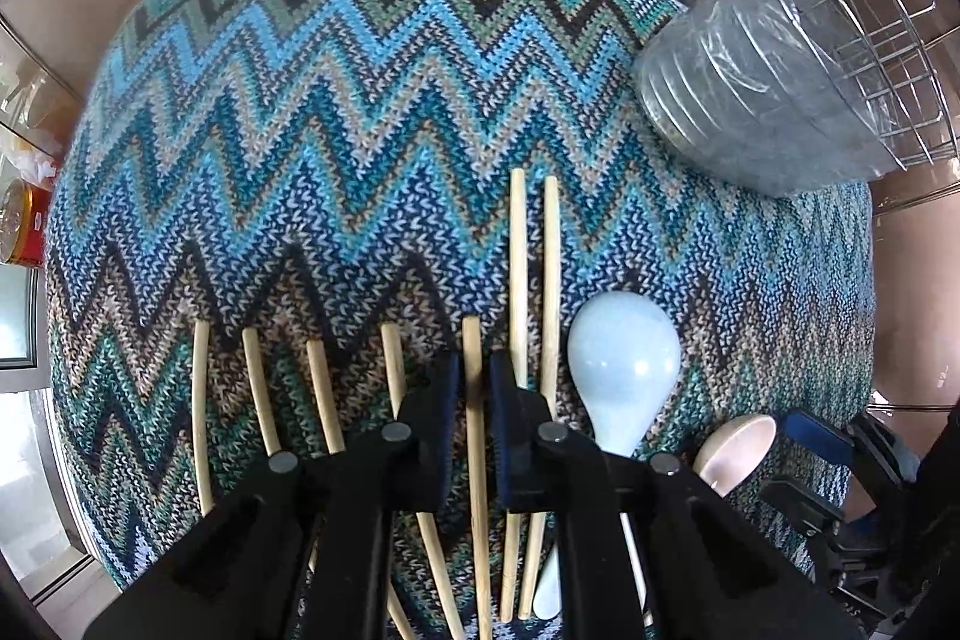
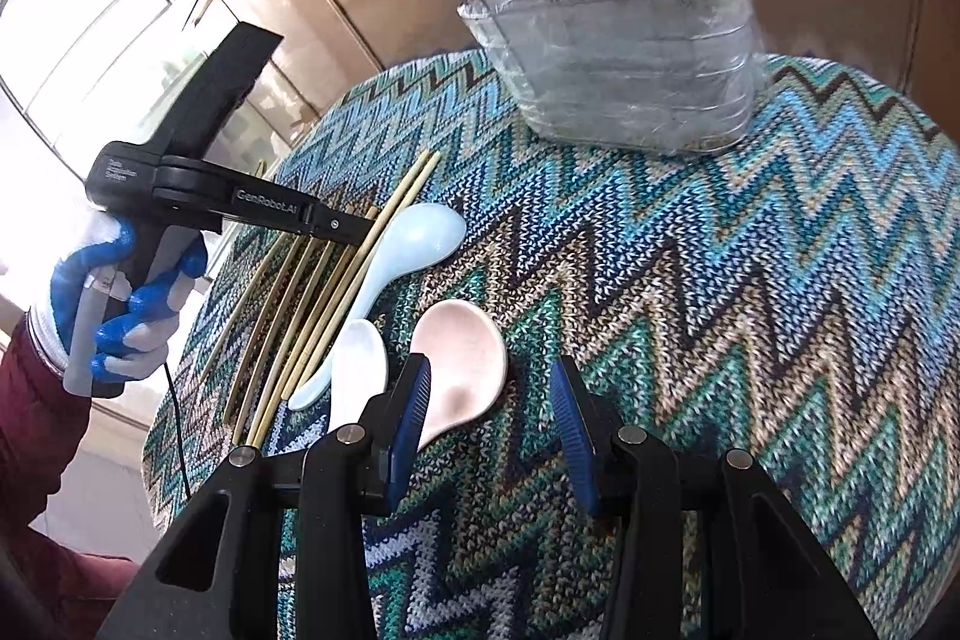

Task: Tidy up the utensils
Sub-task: 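Grasp the pink-bowled white spoon with the right tool while the left tool grasps a wooden chopstick, then lower spoon and chopstick into the clear utensil holder and open both tools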

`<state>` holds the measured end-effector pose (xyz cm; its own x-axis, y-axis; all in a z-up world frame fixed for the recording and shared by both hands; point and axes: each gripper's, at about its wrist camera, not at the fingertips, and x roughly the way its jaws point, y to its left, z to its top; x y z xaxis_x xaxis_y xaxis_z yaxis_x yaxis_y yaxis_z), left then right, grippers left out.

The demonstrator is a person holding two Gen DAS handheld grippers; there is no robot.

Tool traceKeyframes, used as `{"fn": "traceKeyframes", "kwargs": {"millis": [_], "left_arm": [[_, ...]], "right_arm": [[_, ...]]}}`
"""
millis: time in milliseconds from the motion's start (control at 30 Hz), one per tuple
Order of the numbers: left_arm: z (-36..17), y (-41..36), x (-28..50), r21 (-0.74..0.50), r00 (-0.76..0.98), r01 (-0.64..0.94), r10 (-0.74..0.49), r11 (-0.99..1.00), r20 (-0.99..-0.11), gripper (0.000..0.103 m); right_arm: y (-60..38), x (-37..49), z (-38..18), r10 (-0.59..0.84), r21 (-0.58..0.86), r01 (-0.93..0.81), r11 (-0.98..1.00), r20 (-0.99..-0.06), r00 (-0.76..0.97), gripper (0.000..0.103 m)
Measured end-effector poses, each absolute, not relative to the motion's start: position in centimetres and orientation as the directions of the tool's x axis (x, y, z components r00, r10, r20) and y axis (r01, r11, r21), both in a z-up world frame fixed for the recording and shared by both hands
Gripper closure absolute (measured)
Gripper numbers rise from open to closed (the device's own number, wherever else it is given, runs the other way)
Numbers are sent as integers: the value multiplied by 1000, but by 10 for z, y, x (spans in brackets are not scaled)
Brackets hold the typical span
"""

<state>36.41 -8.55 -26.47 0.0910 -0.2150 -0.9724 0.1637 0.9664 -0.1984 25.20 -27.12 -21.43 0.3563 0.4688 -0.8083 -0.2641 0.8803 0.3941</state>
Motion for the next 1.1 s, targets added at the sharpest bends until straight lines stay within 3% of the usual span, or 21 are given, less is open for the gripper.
{"fn": "traceKeyframes", "kwargs": {"millis": [200, 233, 333, 367, 633, 867, 967, 1100], "left_arm": [[-269, -90, 371, -202, 89, 152, -217, 968, -972, 95], [-267, -87, 371, -202, 91, 148, -216, 968, -972, 96], [-264, -77, 367, -209, 105, 131, -223, 969, -969, 98], [-260, -70, 360, -212, 109, 128, -226, 969, -968, 98], [-235, -54, 341, -263, 201, 119, -282, 958, -938, 99], [-167, -37, 310, -309, 333, 143, -340, 940, -880, 99], [-123, -36, 300, -328, 430, 169, -369, 930, -824, 99], [-50, -38, 300, -363, 594, 222, -421, 905, -685, 99]], "right_arm": [[-261, 276, -233, 516, 436, -300, 848, -808, 285, 61], [-259, 282, -239, 519, 440, -303, 846, -811, 272, 65], [-259, 290, -249, 541, 459, -316, 831, -799, 263, 95], [-259, 292, -249, 549, 465, -320, 826, -792, 268, 96], [-262, 260, -219, 507, 395, -340, 854, -778, 370, 97], [-266, 220, -165, 400, 265, -314, 912, -743, 536, 96], [-280, 199, -128, 349, 217, -280, 935, -695, 629, 96], [-290, 196, -72, 210, 109, -180, 978, -594, 777, 96]]}}
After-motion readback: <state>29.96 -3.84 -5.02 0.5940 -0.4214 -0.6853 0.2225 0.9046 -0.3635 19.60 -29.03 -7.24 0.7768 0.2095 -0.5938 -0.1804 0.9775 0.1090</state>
